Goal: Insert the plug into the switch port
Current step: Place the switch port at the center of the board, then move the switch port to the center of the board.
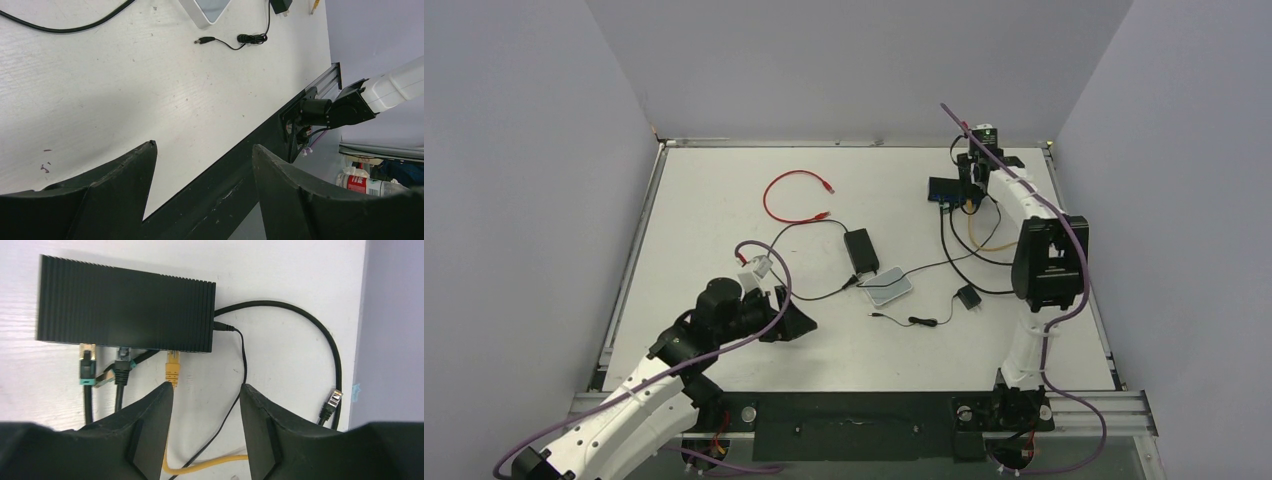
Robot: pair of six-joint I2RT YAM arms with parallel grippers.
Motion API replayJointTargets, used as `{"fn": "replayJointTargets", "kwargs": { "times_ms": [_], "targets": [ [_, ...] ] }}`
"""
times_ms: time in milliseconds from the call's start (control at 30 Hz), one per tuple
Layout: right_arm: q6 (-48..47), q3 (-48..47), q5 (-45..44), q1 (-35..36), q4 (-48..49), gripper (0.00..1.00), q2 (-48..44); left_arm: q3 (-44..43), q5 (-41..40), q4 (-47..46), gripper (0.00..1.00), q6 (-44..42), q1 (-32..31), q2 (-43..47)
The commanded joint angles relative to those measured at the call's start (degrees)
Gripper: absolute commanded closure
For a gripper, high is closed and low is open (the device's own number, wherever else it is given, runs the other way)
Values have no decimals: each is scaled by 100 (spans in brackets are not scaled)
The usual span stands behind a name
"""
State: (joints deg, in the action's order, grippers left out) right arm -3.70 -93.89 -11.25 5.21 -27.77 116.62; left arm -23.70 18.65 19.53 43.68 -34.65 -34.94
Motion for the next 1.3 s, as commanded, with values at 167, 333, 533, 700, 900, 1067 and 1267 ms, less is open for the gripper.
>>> {"fn": "replayJointTargets", "kwargs": {
  "times_ms": [167,333,533,700,900,1067,1267],
  "targets": [
    [665,645,516,314,632,48,-1938,-183,-176,-25,32,3,64,318],
    [586,1229,965,798,356,48,-2716,-153,-229,55,32,57,74,468],
    [-41,2033,361,2019,157,48,-3501,-66,-327,75,32,182,82,605],
    [50,2695,413,2853,-22,49,-4301,-56,-331,145,32,189,90,680],
    [655,3504,518,3561,-104,52,-4795,14,-304,238,32,232,101,860],
    [1271,4185,493,3846,-132,58,-4847,89,-272,270,32,230,100,924],
    [1751,4704,877,3929,332,67,-4625,150,-221,165,32,226,108,835]
  ]
}}
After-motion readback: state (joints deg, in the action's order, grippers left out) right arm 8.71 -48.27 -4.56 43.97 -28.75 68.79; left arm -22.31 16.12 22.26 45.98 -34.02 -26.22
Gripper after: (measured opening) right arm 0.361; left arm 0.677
